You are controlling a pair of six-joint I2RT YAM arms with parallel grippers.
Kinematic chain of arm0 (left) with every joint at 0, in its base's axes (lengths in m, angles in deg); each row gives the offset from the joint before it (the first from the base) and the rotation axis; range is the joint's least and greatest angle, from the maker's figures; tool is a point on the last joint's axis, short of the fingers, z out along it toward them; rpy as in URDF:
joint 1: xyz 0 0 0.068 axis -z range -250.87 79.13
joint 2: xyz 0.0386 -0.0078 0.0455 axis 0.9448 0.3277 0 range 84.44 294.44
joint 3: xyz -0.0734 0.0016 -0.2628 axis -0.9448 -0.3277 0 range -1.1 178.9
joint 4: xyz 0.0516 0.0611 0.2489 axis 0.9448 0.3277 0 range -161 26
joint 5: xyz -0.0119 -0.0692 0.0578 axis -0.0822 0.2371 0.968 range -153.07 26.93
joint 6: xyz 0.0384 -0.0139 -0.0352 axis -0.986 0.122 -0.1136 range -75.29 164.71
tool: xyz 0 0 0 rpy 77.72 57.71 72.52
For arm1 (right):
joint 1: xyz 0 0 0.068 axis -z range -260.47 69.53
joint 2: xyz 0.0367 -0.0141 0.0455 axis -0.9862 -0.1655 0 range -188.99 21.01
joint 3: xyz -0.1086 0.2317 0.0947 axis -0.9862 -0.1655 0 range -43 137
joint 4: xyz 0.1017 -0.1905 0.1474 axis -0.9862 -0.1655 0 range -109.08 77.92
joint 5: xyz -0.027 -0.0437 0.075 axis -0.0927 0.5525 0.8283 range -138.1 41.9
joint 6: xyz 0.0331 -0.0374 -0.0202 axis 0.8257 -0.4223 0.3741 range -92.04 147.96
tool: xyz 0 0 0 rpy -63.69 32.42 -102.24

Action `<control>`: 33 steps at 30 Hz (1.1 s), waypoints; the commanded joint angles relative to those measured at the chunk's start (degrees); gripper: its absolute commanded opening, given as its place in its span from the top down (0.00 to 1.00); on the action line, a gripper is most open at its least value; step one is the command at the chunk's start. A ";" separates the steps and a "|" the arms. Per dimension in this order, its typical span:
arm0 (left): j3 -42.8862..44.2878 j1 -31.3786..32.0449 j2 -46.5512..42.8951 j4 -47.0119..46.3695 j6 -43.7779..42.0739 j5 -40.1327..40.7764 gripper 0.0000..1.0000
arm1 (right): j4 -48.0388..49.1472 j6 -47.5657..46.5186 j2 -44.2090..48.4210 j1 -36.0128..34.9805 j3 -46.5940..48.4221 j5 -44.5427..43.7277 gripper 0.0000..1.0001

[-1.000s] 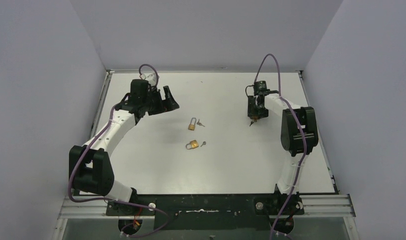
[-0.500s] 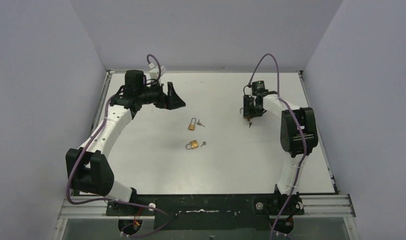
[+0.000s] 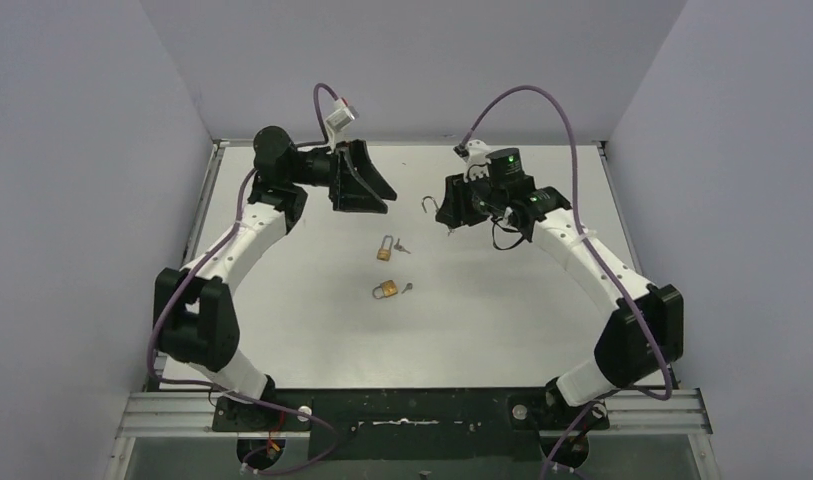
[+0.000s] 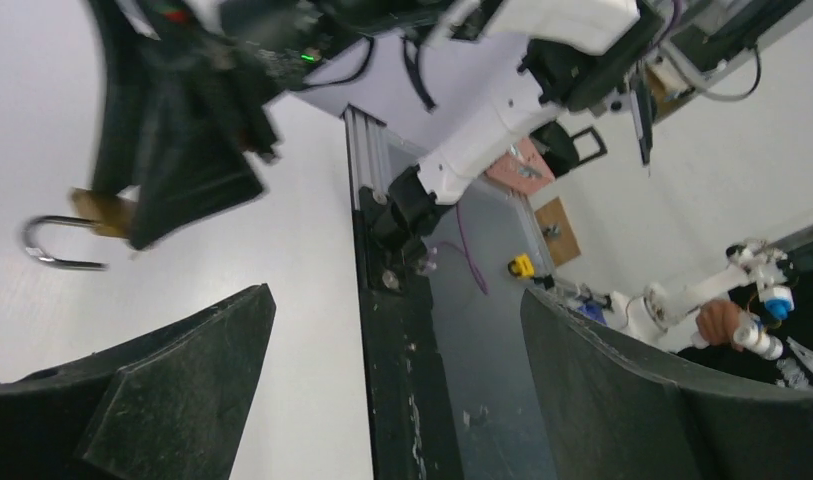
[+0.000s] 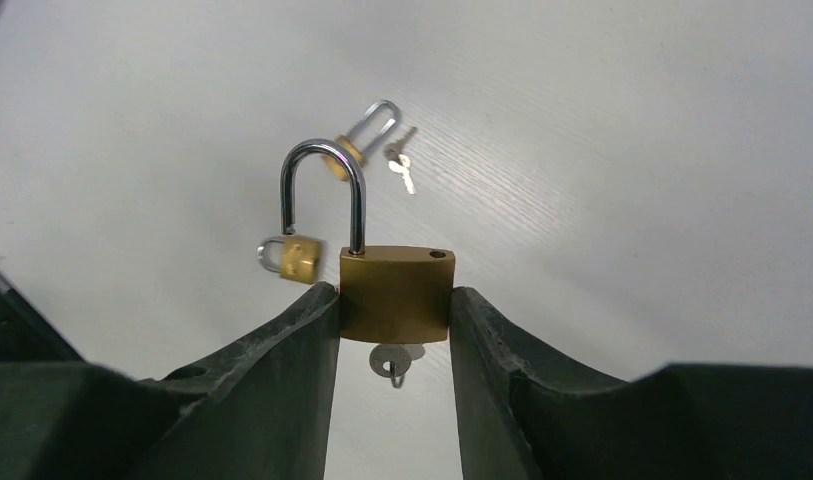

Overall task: Lock with the key
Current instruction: Pick up the lock from the center of the board, then lock the lock.

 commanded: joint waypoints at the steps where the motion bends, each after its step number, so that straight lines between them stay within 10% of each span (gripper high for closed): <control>1: 5.29 -1.88 9.40 -56.22 49.68 3.56 0.08 | 1.72 -0.43 7.03 -0.68 3.68 12.82 0.74; 5: 4.28 -2.19 6.96 -44.25 38.15 8.86 0.07 | -2.28 -1.40 8.76 -2.94 7.97 15.57 0.73; 12: 10.37 -1.78 -5.01 13.64 -7.05 21.02 0.06 | -3.64 -0.74 11.49 -5.59 9.83 16.97 0.72; 26: 13.22 0.24 -4.11 40.24 -20.19 18.46 0.16 | -9.30 -3.17 11.23 -7.75 17.29 15.86 0.72; 33: 14.25 1.93 -2.96 39.50 -19.32 16.50 0.27 | -9.59 -3.23 10.83 -8.70 18.39 15.38 0.72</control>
